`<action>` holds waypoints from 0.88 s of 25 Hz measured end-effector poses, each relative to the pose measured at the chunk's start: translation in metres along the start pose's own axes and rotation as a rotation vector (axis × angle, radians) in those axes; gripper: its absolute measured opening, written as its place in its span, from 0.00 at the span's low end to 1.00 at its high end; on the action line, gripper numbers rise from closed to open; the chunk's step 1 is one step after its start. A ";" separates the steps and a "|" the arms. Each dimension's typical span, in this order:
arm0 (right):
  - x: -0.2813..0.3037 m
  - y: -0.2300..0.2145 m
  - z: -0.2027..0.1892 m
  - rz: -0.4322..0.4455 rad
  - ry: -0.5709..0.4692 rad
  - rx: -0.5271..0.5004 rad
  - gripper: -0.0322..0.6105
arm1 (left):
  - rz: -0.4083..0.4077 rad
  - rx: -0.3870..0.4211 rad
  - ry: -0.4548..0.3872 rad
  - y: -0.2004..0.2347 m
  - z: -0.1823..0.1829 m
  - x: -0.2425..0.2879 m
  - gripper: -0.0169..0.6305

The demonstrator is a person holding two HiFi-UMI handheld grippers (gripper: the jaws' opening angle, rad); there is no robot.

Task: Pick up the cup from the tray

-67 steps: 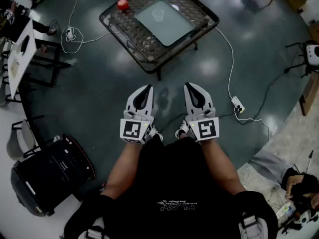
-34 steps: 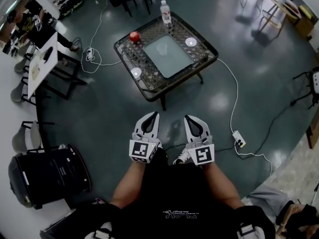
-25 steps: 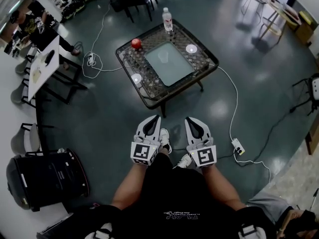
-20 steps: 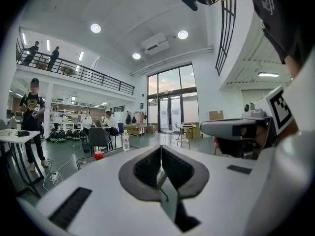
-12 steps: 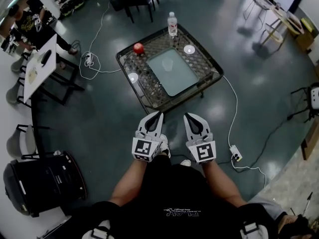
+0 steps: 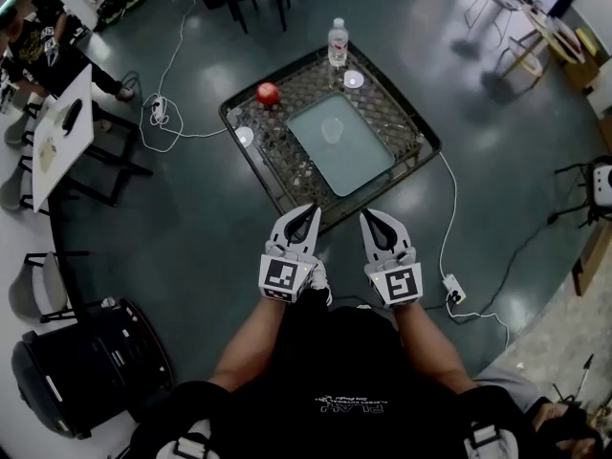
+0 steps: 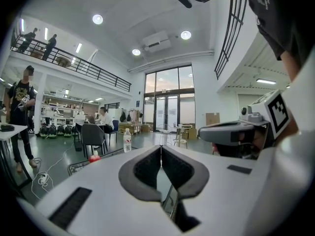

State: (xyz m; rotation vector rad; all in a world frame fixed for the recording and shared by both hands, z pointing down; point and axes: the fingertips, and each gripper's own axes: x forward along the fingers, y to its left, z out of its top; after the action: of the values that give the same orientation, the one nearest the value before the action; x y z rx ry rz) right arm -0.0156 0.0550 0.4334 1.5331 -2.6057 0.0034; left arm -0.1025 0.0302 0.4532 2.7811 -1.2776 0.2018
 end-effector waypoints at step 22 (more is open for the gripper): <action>0.073 -0.047 -0.025 0.030 0.009 0.028 0.06 | 0.006 -0.030 0.060 0.039 -0.022 0.065 0.04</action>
State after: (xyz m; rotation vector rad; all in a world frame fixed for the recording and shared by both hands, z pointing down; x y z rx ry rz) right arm -0.0068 -0.0297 0.4625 1.4989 -2.6324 0.0494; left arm -0.0922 -0.0411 0.4857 2.7246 -1.2653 0.2615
